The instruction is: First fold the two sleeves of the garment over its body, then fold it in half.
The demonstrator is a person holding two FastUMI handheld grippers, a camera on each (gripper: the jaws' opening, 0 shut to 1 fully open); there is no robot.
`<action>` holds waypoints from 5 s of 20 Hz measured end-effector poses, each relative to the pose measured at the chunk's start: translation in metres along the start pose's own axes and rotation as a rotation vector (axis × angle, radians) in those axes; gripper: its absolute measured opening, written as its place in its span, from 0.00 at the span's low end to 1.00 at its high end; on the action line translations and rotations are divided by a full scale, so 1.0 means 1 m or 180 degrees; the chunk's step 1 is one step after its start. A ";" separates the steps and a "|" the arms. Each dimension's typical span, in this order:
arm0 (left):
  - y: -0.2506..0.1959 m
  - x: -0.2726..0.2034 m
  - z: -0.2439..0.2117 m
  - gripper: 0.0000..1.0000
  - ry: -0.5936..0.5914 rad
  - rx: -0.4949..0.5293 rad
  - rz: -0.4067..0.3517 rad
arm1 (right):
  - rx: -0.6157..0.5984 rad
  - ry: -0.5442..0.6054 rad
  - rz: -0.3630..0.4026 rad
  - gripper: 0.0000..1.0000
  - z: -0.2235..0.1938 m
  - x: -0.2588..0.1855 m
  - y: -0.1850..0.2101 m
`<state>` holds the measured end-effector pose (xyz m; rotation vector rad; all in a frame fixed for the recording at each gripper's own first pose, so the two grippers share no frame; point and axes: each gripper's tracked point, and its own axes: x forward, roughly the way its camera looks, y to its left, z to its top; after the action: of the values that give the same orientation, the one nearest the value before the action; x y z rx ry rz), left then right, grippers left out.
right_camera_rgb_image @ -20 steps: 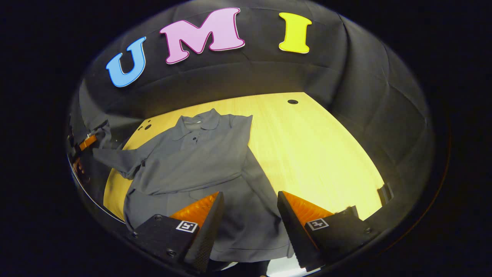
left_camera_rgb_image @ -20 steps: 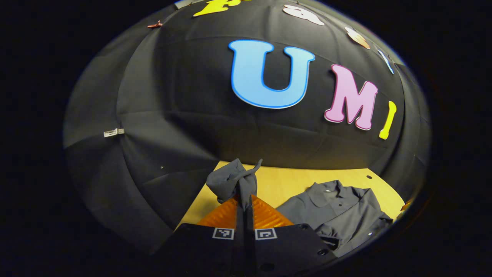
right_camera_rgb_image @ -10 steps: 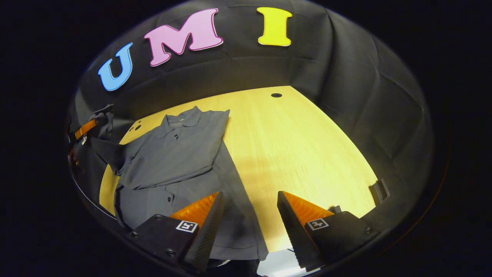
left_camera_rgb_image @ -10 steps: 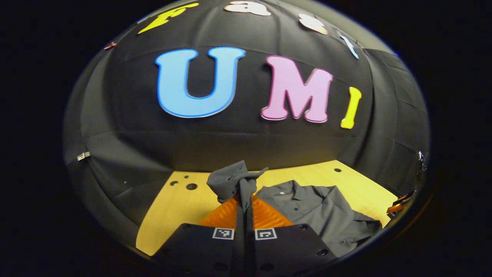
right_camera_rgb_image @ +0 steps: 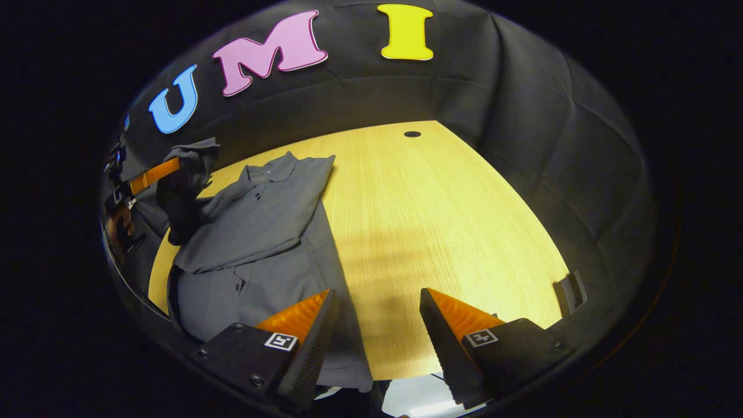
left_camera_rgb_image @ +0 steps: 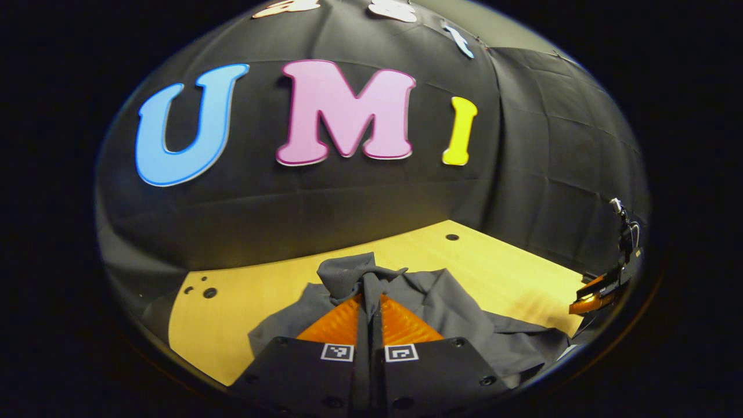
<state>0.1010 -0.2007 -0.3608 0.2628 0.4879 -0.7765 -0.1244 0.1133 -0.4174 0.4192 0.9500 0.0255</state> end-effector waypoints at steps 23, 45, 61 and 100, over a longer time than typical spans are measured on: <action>-0.139 0.031 -0.137 0.96 0.0909 0.0417 -0.1256 | 0.0066 0.0249 0.0368 0.93 -0.033 -0.003 0.016; -0.007 -0.251 -0.247 0.96 0.1453 -0.0584 0.0380 | -0.0248 0.0667 0.0315 0.96 -0.104 -0.034 0.036; 0.001 -0.260 -0.323 0.96 0.2169 -0.0586 0.0857 | -0.0771 0.0881 0.0082 0.96 -0.132 -0.012 0.054; 0.128 -0.117 -0.004 0.05 0.0176 -0.0804 0.0799 | -0.0660 -0.1037 0.0817 0.06 0.216 0.000 0.151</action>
<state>0.1205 -0.0404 -0.2986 0.1075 0.5870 -0.4584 0.0707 0.1795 -0.2538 0.3381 0.5616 0.2790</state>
